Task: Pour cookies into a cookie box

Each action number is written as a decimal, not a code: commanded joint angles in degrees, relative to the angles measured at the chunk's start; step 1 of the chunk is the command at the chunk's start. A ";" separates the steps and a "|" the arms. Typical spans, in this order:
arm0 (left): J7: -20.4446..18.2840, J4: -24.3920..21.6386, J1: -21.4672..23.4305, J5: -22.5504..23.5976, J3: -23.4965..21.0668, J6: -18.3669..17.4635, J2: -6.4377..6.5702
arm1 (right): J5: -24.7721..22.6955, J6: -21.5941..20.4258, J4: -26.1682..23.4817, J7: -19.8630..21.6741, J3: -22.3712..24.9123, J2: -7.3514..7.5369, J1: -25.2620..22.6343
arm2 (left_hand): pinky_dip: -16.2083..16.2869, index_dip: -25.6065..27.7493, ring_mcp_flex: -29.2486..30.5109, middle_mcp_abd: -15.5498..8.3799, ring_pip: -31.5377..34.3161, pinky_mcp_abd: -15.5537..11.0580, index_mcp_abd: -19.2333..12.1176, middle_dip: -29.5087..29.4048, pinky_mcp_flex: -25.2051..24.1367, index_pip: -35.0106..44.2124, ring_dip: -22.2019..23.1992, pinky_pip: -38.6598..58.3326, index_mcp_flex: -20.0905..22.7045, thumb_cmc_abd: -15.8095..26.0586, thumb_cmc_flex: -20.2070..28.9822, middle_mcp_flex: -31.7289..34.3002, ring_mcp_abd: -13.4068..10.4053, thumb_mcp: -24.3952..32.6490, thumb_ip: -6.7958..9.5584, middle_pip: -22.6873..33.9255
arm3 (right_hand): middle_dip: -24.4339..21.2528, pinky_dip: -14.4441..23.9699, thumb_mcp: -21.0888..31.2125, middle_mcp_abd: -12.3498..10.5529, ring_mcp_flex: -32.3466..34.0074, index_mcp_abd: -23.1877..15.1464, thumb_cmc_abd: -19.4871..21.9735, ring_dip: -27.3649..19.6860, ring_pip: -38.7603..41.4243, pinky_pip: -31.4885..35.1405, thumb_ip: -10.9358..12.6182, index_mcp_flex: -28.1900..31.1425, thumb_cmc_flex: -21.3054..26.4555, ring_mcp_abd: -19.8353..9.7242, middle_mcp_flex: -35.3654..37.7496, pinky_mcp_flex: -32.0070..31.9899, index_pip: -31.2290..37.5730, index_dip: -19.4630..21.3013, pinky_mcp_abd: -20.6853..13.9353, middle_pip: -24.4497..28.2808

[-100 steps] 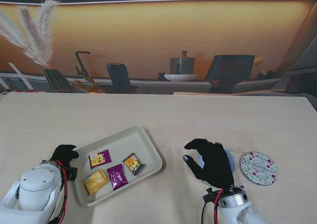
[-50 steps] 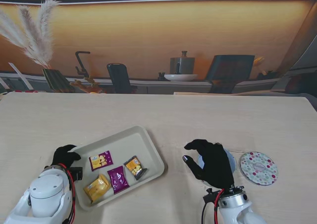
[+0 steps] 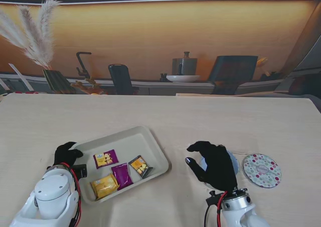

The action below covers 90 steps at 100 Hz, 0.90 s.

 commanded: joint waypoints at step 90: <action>5.18 -5.37 -0.52 -2.44 3.44 -9.59 -1.18 | -1.29 0.14 -1.28 -2.53 2.24 -0.43 -2.60 | -5.00 8.23 8.39 -2.16 13.26 0.44 -3.21 5.00 8.16 11.70 6.71 8.36 2.85 2.36 2.18 6.23 -4.88 7.38 1.00 13.01 | -0.21 -0.64 -0.65 0.24 0.69 -1.10 0.22 -0.10 0.29 0.07 1.54 1.74 -1.11 1.25 0.88 -0.40 -0.91 -0.43 0.62 -0.41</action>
